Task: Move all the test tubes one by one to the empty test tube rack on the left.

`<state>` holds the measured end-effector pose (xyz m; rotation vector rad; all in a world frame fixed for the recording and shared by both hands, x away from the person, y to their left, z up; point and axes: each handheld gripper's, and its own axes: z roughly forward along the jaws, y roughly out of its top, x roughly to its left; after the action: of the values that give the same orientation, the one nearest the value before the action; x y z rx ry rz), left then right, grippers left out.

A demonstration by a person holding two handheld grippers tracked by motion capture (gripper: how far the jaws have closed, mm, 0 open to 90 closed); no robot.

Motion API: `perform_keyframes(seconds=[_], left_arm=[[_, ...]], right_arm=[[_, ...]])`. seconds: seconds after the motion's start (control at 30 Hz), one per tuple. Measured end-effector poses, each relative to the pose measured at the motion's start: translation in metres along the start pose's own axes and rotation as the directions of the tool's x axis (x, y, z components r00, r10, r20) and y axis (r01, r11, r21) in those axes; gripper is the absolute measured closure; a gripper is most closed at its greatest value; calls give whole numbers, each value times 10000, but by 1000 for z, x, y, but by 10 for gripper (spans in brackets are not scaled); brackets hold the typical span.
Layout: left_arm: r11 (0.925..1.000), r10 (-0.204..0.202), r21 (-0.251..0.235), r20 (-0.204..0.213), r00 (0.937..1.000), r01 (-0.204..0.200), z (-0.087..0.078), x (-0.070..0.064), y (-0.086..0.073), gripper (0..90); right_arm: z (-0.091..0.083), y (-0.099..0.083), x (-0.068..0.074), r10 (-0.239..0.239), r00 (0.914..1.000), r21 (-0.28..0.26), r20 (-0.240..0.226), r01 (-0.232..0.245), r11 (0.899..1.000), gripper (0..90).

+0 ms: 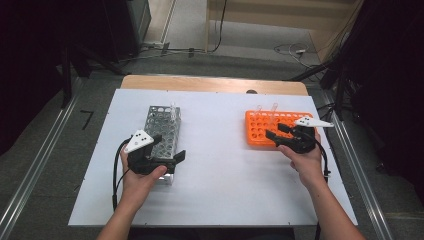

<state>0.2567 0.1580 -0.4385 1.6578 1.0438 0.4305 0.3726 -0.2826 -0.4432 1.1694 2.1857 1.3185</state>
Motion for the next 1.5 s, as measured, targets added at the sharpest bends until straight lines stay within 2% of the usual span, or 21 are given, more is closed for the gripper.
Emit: perform_keyframes(seconds=[0.07,0.17,0.33,0.5,0.73,1.17,1.27,1.5], left_arm=[[10000,2,9,-7,10000,-2,0,0,-1,0],[10000,29,70,17,10000,-29,1,-1,-1,0],[10000,53,38,48,10000,-53,1,-2,-1,0],[9999,79,64,13,10000,-79,0,-2,-1,0],[10000,77,29,1,10000,-77,0,-3,0,0],[10000,75,27,-13,10000,-75,0,-3,0,0],[10000,78,33,-22,10000,-77,0,-3,0,0],[10000,87,29,-17,10000,-87,-1,-3,0,0]], right_arm=[[6,0,0,-112,9998,72,155,111,9999,403],[14,-1,-3,-13,9993,181,384,6,9998,458],[24,-4,-10,474,9970,153,614,-484,9987,529],[30,-6,-16,614,9952,168,759,-628,9979,599],[37,-8,-15,447,9965,111,708,-456,9989,633],[45,-9,-12,392,9941,-90,1016,-385,9992,699],[46,-10,-10,246,9935,-127,1112,-234,9996,729],[43,-8,-10,127,9931,-313,1168,-91,9995,737]])
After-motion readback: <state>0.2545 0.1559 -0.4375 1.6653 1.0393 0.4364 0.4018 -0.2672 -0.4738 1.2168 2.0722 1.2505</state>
